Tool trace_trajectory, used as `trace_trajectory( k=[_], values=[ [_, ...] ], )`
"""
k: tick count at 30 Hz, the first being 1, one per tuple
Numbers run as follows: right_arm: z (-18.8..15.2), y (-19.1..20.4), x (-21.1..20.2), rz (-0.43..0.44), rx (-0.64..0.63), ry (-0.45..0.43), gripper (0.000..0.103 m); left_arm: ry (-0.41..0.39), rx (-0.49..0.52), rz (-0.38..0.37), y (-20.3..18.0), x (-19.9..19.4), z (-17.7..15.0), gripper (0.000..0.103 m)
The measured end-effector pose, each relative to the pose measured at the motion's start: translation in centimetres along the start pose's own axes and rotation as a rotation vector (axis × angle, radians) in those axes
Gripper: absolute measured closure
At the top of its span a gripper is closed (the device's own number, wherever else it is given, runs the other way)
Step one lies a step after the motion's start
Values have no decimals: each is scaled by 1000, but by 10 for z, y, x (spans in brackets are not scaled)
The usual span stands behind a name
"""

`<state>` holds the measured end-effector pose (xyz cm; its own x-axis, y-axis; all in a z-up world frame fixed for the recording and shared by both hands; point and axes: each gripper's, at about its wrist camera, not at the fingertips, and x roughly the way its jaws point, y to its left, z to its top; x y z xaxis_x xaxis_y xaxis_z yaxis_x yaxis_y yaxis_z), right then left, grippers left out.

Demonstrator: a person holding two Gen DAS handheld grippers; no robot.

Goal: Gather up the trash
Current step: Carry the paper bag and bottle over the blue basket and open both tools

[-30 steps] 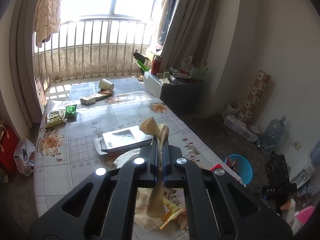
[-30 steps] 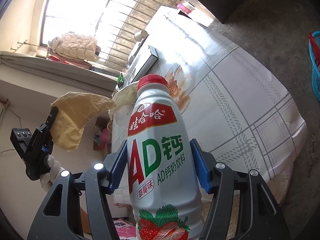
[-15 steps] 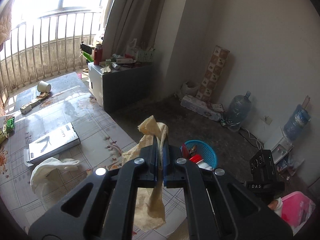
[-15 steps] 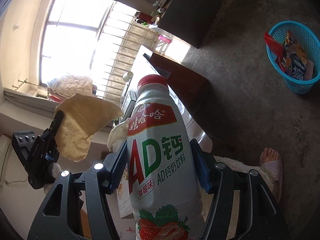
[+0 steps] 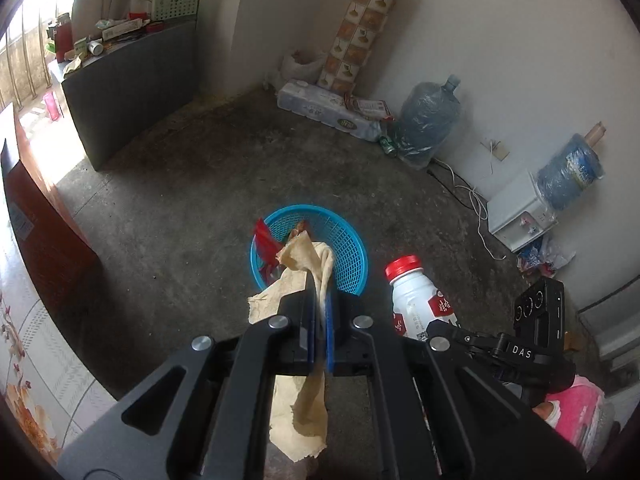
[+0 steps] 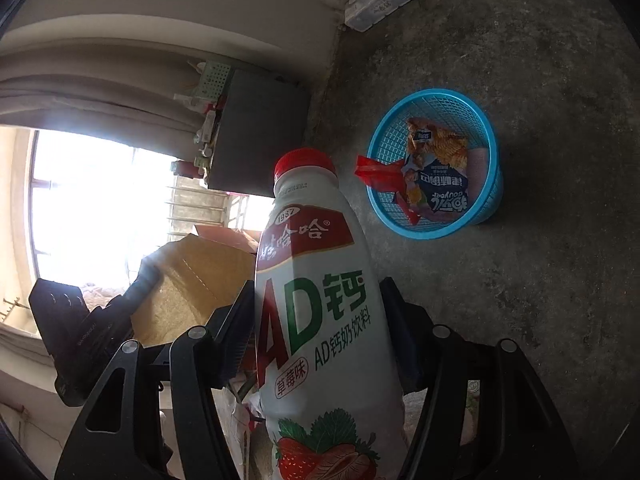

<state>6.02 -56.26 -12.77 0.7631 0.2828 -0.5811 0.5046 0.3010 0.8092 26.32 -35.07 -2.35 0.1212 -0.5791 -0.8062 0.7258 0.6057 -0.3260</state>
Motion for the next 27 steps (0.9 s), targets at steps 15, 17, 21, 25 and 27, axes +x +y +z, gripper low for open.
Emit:
trace_trajectory(
  k=[15,17,21,25,27],
  values=[
    [121,-86,104,-155,174,-57,35,175,-79,-14,-16,187,49,61],
    [111,-93,100,-152,172,-52,35,173,-59,-35,-14,182,44,61],
    [92,-100,81,-154,161,-56,35,167,-26,-46,-13,154,32,61],
    [70,-94,52,-136,137,-77,35,137,-33,-77,-4,108,21,61],
    [61,-87,37,-130,109,-84,35,102,-41,-95,3,76,14,61]
  ],
)
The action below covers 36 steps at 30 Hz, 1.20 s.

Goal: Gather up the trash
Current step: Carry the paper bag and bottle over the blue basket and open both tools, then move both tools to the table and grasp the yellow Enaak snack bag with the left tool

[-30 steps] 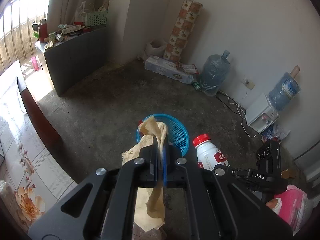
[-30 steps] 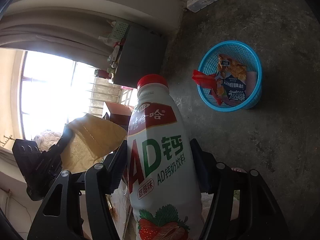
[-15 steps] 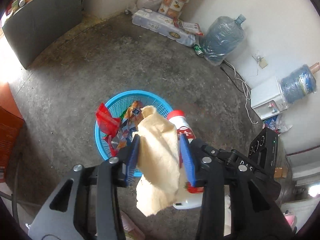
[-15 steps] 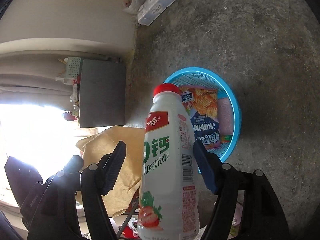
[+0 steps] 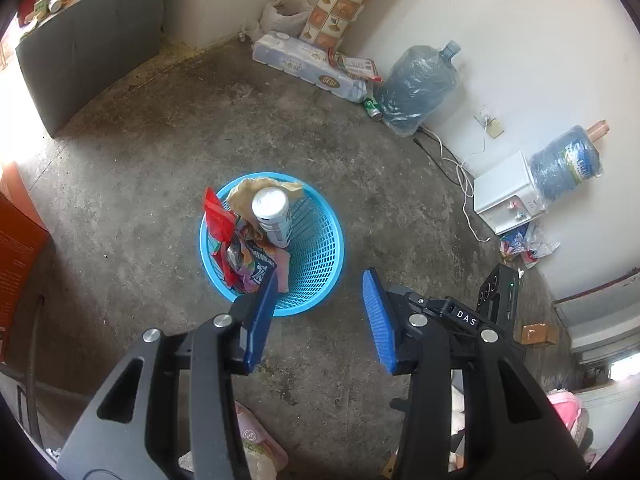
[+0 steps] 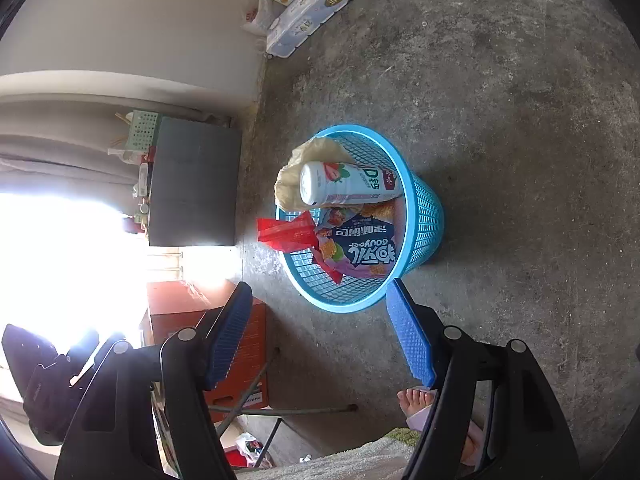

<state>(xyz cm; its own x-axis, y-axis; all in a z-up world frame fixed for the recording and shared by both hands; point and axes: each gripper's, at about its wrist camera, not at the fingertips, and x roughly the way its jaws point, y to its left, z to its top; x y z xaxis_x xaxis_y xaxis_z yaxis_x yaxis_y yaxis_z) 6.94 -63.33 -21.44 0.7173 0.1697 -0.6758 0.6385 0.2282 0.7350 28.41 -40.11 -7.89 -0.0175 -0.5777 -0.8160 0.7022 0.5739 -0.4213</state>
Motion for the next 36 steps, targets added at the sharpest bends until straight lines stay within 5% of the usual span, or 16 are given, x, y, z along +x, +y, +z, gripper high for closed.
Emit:
trace_trajectory(
  k=[10,20,28,36],
  values=[
    [-52,52,-58,43,-141,-7,35,-234,1,37,36,-180,-81,50],
    [-137,162,-53,133,-462,163,30,-519,-195,272,114,-340,-238,38],
    [-225,239,-24,159,-671,338,30,-617,-499,372,185,-386,-347,35],
    [-307,280,4,141,-805,493,30,-570,-543,422,205,-357,-377,35]
  ],
)
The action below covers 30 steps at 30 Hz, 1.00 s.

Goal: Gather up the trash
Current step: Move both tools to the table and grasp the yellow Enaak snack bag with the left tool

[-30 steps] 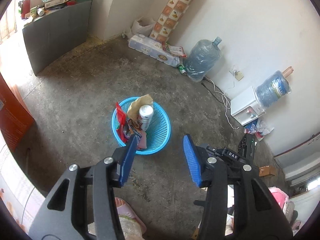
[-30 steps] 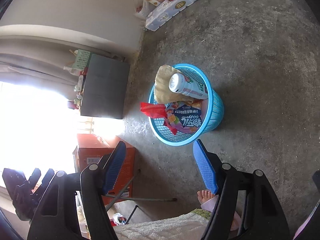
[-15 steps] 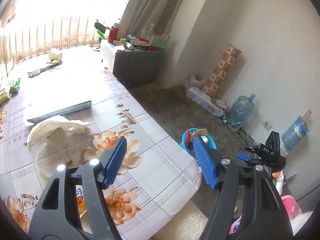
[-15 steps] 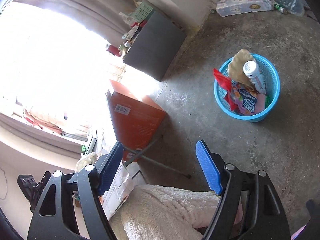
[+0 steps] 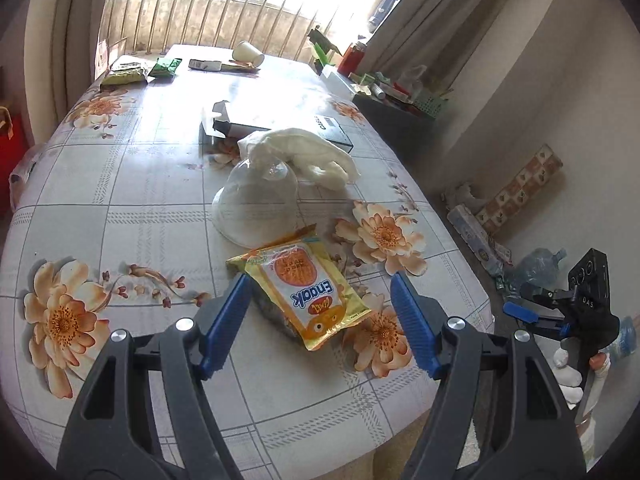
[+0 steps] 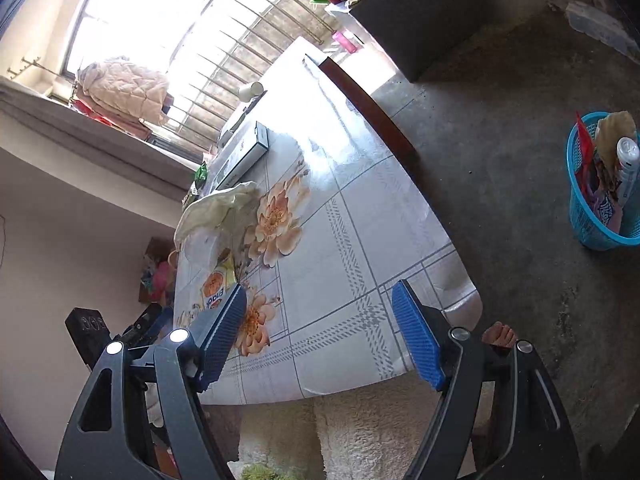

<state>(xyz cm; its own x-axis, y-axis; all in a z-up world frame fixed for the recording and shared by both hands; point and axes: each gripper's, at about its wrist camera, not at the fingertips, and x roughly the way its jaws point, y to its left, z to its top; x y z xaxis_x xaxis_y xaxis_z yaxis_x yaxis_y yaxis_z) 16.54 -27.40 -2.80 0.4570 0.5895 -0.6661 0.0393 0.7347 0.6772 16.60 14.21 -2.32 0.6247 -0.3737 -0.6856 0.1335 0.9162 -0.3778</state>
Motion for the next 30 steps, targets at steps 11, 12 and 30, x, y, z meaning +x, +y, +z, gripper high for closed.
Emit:
trace_trajectory(
  k=[11,12,30],
  values=[
    [-3,35,32,-18,-61,86,30,48,-213,-19,33,35,-12,52],
    [-3,36,36,-20,-62,92,30,46,-224,-26,35,35,-13,55],
    [20,141,99,8,-315,166,30,62,-267,-38,59,29,-21,103]
  ],
)
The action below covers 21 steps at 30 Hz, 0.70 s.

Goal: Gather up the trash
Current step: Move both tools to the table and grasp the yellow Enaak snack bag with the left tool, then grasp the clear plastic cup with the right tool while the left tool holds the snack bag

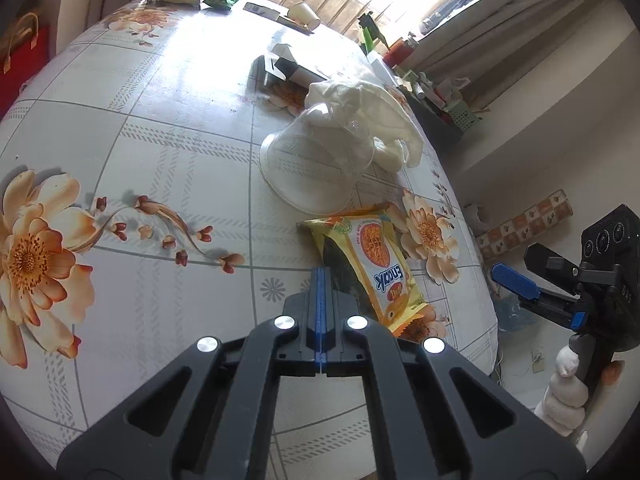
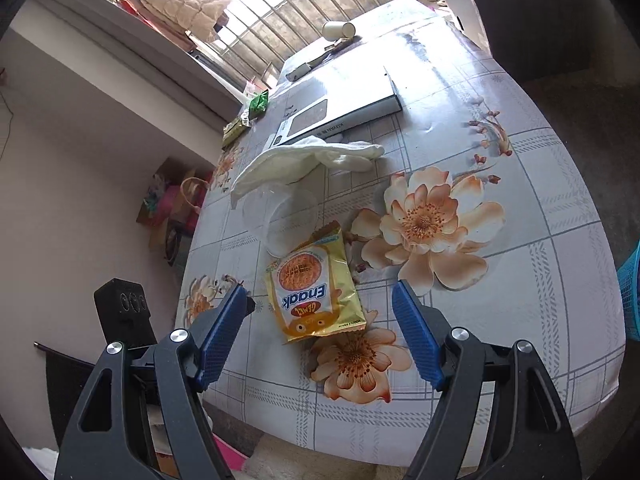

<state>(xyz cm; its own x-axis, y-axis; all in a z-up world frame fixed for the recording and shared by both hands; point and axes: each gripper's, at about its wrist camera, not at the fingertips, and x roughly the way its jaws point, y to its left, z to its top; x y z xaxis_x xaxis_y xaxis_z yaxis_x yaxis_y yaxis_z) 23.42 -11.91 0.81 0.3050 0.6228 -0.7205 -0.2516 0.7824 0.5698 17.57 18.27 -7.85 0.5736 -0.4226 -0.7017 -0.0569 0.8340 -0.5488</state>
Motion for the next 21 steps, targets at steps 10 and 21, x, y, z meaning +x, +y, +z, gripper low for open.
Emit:
trace_trajectory(
  k=[10,21],
  values=[
    [46,61,61,-83,-238,39,28,-28,0,-74,15,-27,2,103],
    [57,111,138,-245,-555,140,16,14,61,-136,2,-16,-4,86]
  ],
)
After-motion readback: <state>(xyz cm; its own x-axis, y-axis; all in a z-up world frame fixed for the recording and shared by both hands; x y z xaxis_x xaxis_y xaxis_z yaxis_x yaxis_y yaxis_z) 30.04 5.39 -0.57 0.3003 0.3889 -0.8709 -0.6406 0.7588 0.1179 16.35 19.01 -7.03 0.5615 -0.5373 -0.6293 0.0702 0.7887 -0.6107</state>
